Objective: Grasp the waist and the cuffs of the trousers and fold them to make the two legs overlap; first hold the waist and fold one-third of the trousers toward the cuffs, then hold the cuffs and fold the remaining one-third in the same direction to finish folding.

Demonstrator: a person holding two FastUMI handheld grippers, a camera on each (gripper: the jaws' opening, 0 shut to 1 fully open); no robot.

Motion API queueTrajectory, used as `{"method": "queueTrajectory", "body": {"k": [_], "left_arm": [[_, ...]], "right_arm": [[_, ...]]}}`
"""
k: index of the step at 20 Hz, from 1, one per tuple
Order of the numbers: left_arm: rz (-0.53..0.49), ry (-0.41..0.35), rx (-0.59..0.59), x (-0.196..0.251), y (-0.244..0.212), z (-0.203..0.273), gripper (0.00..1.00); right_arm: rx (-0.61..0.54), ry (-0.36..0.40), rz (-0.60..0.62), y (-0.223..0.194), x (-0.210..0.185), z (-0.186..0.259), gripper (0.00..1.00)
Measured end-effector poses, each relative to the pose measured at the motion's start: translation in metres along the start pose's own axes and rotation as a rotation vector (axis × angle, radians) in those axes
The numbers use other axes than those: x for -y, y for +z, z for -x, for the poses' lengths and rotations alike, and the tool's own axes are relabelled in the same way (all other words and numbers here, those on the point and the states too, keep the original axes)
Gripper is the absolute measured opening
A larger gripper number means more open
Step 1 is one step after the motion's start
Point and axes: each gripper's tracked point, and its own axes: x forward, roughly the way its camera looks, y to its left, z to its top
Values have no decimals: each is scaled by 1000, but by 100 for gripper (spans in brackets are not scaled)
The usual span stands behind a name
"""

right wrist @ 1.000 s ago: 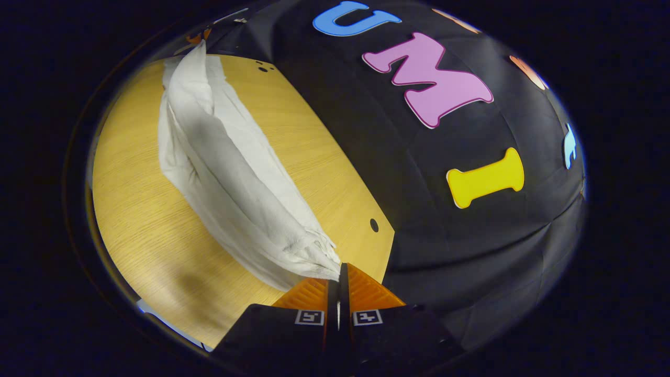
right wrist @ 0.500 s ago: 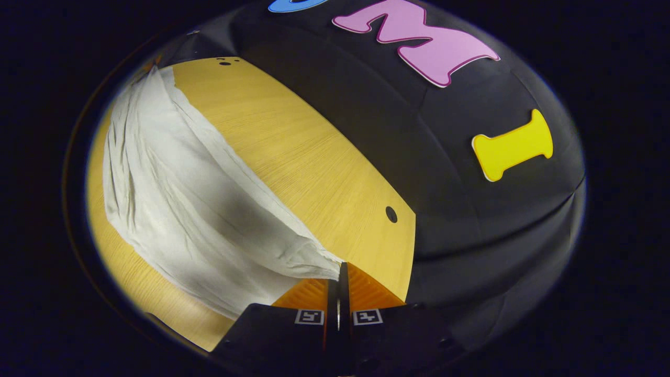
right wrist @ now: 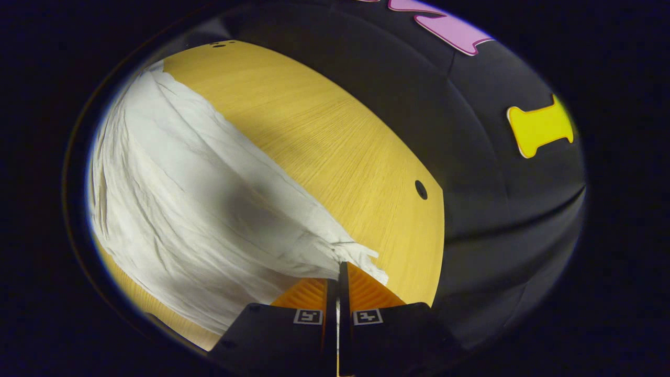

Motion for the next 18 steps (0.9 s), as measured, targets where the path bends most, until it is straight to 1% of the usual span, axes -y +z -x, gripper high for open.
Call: {"method": "queueTrajectory", "body": {"k": [1, 2, 3, 4, 5, 6, 7, 8, 9, 10, 11, 12, 14, 16, 18], "left_arm": [[-10, -3, -4, -1, 0, -1, 6], [-13, -1, -10, -1, 0, -1, 6], [-11, 11, 3, -3, 2, -1, 8], [-11, 30, 3, -6, 2, -1, 9], [-15, 53, -4, -10, 1, 0, 20], [-25, 70, -8, -12, 0, -1, 27], [-33, 88, -17, -13, -1, -1, 39], [-54, 121, -26, -18, 0, 0, 42], [-88, 165, -29, -27, 2, 3, 51], [-112, 201, -29, -34, 3, 6, 66], [-113, 222, -23, -38, 6, 7, 81], [-114, 239, -15, -40, 8, 10, 96], [-108, 289, 15, -48, 12, 22, 98], [-109, 354, 55, -61, 18, 40, 98], [-93, 394, 101, -68, 22, 60, 98]], "right_arm": [[-33, 12, 4, -8, -5, -2, 7], [-9, 8, 14, -2, -5, -5, 12], [-22, -1, 17, -5, -6, -3, 11], [-10, -19, 22, -3, -4, 1, 13], [-13, -39, 33, -4, 1, -2, 17], [-6, -57, 42, -2, 4, -1, 29], [-8, -59, 48, -3, 4, -2, 35], [-7, -72, 54, -4, 6, 0, 43], [-6, -95, 59, -1, 11, 1, 43], [-1, -106, 55, 2, 13, 3, 56], [10, -134, 56, 2, 19, 6, 63], [22, -177, 60, 6, 31, 13, 77], [49, -198, 13, 7, 37, 28, 98], [86, -238, -38, 10, 51, 45, 98], [113, -245, -144, 7, 58, 65, 98]]}}
